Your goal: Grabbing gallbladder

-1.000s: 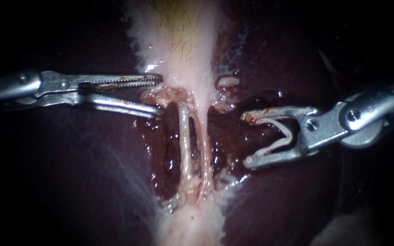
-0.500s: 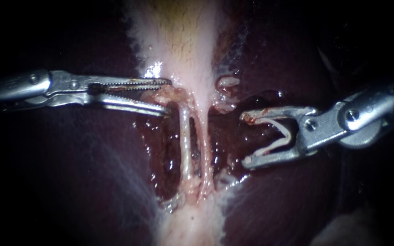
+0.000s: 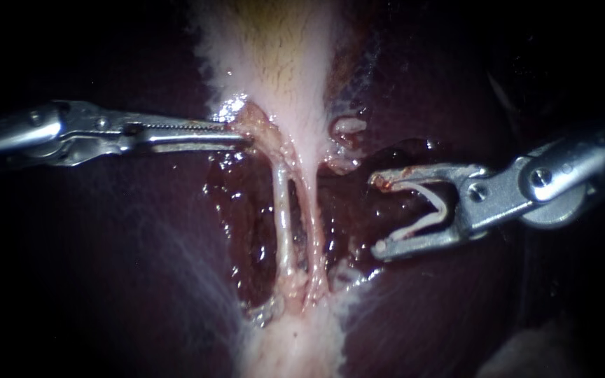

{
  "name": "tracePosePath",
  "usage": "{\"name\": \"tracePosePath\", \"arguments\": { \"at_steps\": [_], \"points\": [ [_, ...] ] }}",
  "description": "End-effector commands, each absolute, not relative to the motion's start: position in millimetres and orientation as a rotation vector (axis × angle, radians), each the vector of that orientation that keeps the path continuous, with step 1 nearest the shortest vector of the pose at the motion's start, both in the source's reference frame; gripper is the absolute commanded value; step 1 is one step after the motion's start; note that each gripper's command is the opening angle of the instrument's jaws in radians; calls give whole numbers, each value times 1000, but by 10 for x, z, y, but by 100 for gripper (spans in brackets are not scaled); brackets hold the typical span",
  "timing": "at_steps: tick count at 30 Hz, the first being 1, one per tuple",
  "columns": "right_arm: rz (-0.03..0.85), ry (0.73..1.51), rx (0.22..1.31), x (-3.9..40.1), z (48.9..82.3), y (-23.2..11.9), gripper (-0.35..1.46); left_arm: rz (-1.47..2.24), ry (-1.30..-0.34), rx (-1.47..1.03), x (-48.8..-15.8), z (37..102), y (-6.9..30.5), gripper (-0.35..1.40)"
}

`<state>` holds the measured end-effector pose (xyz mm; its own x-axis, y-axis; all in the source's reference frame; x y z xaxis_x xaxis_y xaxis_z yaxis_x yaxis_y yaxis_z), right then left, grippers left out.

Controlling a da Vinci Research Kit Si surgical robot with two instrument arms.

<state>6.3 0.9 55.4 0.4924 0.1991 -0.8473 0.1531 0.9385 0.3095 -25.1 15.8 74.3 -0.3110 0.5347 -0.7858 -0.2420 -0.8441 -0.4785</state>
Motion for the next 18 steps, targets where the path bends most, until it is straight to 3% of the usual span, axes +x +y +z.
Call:
{"name": "tracePosePath", "arguments": {
  "at_steps": [1, 9, 18],
  "points": [
    [29, 1063, 369, 63, 553, 9, 49, 2173, -384, -1456, -250, 741, 156, -35],
    [28, 1063, 369, 62, 553, 9, 49, 2126, -454, -1439, -220, 697, 163, -35],
    [29, 1063, 369, 62, 553, 9, 49, 2106, -445, -1433, -198, 666, 176, -35]
  ]
}}
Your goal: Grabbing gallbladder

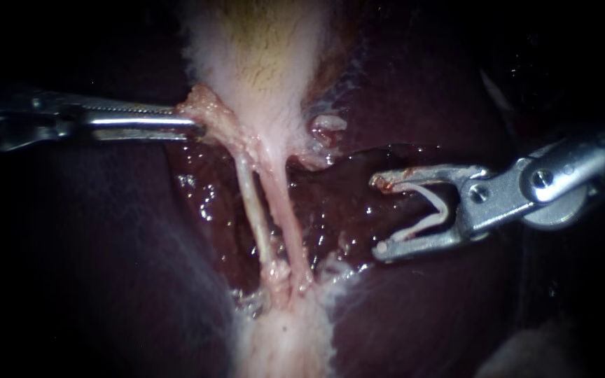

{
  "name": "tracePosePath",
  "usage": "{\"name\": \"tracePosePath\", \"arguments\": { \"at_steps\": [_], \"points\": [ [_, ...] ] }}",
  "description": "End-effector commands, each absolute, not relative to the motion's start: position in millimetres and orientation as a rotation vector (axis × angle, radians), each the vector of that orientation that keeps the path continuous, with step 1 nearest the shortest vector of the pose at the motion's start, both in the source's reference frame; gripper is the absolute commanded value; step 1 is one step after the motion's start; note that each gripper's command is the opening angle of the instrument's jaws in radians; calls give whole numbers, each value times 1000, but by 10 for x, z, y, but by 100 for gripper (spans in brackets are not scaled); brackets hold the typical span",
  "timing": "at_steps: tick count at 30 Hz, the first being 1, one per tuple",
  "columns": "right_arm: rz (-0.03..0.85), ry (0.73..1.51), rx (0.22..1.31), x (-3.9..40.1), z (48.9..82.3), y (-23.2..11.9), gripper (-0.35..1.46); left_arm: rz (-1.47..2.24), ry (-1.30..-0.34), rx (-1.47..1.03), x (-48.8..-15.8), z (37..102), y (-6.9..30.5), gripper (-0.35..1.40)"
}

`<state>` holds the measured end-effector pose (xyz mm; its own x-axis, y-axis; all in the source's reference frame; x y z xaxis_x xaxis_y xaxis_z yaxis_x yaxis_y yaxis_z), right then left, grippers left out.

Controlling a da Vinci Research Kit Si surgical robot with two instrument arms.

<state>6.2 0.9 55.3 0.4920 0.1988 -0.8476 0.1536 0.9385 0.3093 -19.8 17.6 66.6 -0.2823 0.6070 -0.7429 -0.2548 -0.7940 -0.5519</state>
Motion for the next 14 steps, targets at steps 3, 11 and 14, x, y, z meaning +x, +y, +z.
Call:
{"name": "tracePosePath", "arguments": {
  "at_steps": [3, 11, 14],
  "points": [
    [29, 1063, 369, 62, 553, 9, 49, 2103, -444, -1435, -199, 665, 176, -35],
    [29, 1063, 369, 62, 553, 9, 49, 2104, -444, -1435, -198, 665, 176, -35],
    [29, 1063, 369, 62, 553, 9, 49, 2104, -443, -1435, -199, 666, 175, -35]
  ]
}}
